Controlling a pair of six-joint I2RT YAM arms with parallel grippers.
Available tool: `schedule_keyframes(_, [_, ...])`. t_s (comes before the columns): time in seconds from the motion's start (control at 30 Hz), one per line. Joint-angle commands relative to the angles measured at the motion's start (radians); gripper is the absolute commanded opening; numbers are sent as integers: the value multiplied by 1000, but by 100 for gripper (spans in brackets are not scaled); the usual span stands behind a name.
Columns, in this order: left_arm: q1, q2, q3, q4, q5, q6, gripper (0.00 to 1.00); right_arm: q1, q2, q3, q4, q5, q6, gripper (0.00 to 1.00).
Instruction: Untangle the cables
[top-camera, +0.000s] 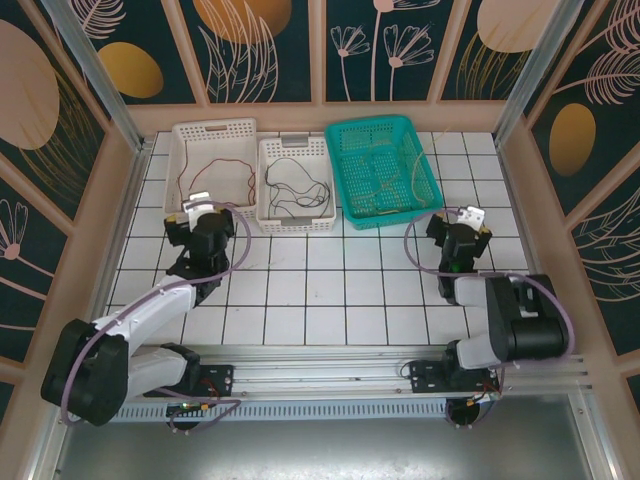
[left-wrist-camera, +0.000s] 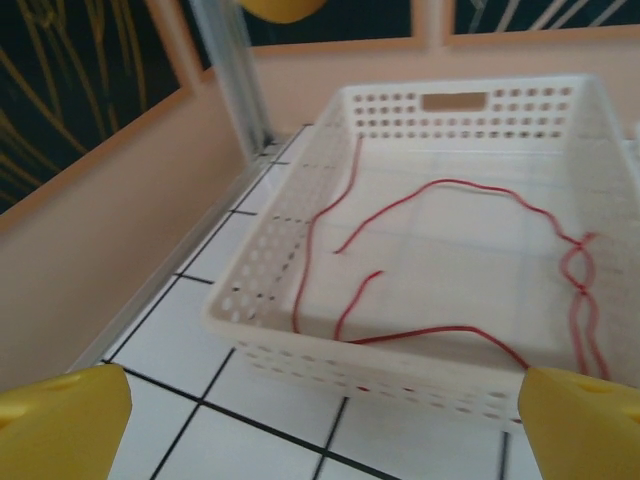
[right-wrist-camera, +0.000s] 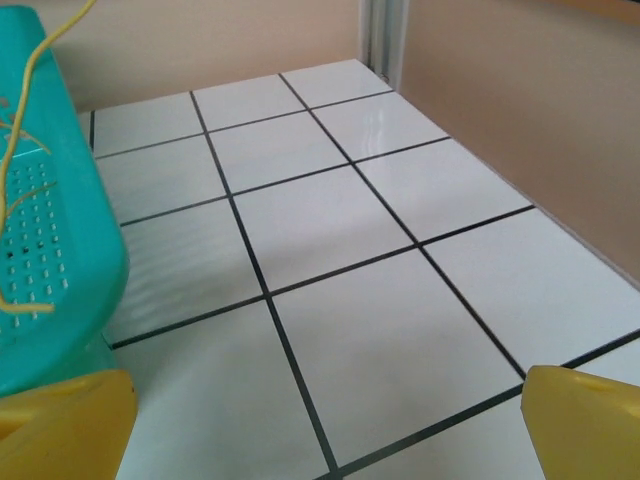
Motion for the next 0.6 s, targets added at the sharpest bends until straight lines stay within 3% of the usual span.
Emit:
schedule_keyframes(0.0, [63,35,-62,220,-12,43,99,-17,27,-27,222,-67,-21,99])
schedule_keyframes(0.13, [122,115,-122,370,23,96,98,-51,36,-12,195,-165,-19,99])
schedule_keyframes(0.2, [147,160,-164,475,55,125,99,-74,50,-48,269,-272,-32,99])
schedule_keyframes(0.23, [164,182,-190,523,75,122,99,-76,97,-92,418,-287,-41,99])
schedule_keyframes(0.3, [197,190,-209,575,146,108,99,-75,71,-81,334,-245,-18,99])
schedule_keyframes(0.4, [270,201,-219,648,210,-4,99,-72,80,-90,367,-241,-23,99])
schedule_keyframes(0.47, [310,232,-172,589,254,-34,99,-71,77,-89,359,-236,-24,99])
schedule_keyframes(0.57, [361,233,-188,631,402,-17,99,-68,79,-91,371,-229,-27,99])
